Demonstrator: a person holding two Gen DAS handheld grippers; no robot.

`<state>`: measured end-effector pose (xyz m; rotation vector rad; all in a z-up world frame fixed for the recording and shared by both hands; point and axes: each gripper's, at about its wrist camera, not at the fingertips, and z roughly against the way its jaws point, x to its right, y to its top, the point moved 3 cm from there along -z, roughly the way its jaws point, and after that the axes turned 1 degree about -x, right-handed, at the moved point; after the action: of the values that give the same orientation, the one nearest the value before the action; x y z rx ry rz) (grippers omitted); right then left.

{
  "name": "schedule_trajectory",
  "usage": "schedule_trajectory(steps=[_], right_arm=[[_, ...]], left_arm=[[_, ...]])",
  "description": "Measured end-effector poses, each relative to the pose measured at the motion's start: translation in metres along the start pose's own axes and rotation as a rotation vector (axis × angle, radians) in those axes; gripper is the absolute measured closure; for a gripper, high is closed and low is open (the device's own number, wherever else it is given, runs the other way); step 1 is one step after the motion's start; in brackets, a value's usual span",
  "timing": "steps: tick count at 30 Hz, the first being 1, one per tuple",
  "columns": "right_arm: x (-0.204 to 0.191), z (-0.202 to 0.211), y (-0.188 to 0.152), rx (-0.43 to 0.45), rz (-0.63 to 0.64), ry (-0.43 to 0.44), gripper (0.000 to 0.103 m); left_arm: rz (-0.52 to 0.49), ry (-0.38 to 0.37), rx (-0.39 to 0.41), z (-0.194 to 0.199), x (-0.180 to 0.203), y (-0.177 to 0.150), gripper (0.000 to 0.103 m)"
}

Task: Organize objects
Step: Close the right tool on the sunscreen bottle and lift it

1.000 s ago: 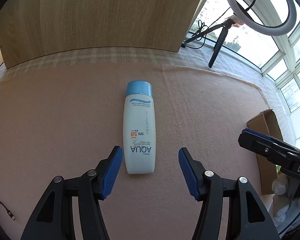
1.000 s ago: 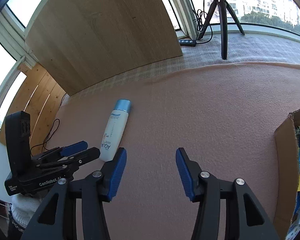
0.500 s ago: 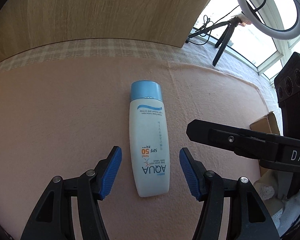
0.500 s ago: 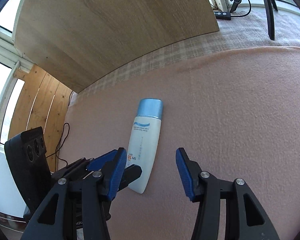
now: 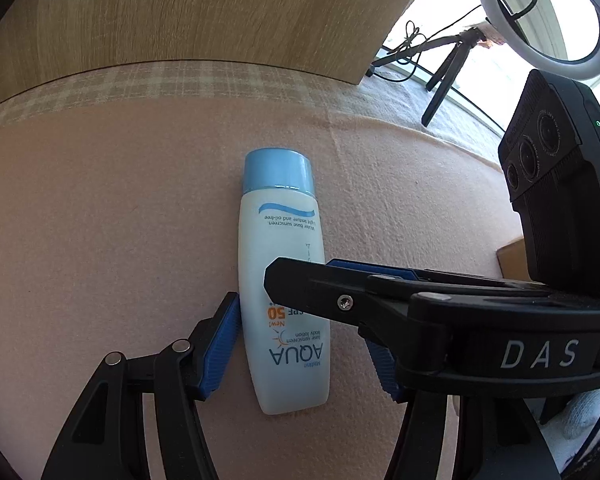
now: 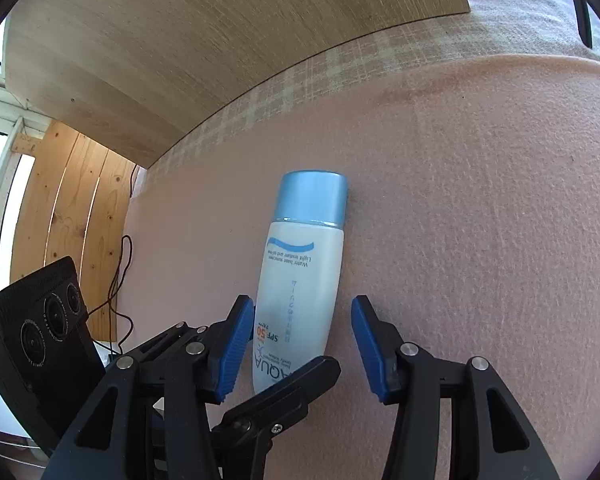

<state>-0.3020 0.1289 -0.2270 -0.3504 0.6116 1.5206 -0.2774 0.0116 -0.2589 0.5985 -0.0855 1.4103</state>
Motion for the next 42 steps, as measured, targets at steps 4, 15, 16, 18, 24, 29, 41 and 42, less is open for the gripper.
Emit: schedule_trajectory(steps=[4, 15, 16, 18, 24, 29, 41, 42], right_arm=[[0.0, -0.004, -0.002, -0.011, 0.003, 0.006, 0.066], [0.01, 0.019, -0.035, 0.011, 0.02, 0.008, 0.067], [0.013, 0.025, -0.04, 0.017, 0.018, 0.01, 0.067], [0.018, 0.035, -0.049, 0.032, 0.017, 0.015, 0.067], [0.035, 0.071, -0.069, 0.08, 0.004, 0.022, 0.067], [0.054, 0.112, -0.082, 0.139, -0.014, 0.029, 0.067], [0.122, 0.216, -0.092, 0.255, -0.071, -0.014, 0.067], [0.128, 0.223, -0.095, 0.264, -0.077, -0.019, 0.067]], left_arm=[[0.014, 0.011, 0.009, 0.0, 0.001, -0.001, 0.045], [0.041, 0.019, 0.041, 0.011, 0.03, -0.034, 0.055], [0.032, 0.019, 0.045, 0.012, 0.037, -0.038, 0.055], [0.016, 0.017, 0.052, 0.016, 0.049, -0.045, 0.055], [-0.033, -0.001, 0.057, 0.021, 0.096, -0.055, 0.055], [-0.089, -0.017, 0.074, 0.027, 0.144, -0.058, 0.055], [-0.228, -0.087, 0.082, 0.01, 0.277, -0.059, 0.055], [-0.237, -0.093, 0.081, 0.008, 0.287, -0.06, 0.055]])
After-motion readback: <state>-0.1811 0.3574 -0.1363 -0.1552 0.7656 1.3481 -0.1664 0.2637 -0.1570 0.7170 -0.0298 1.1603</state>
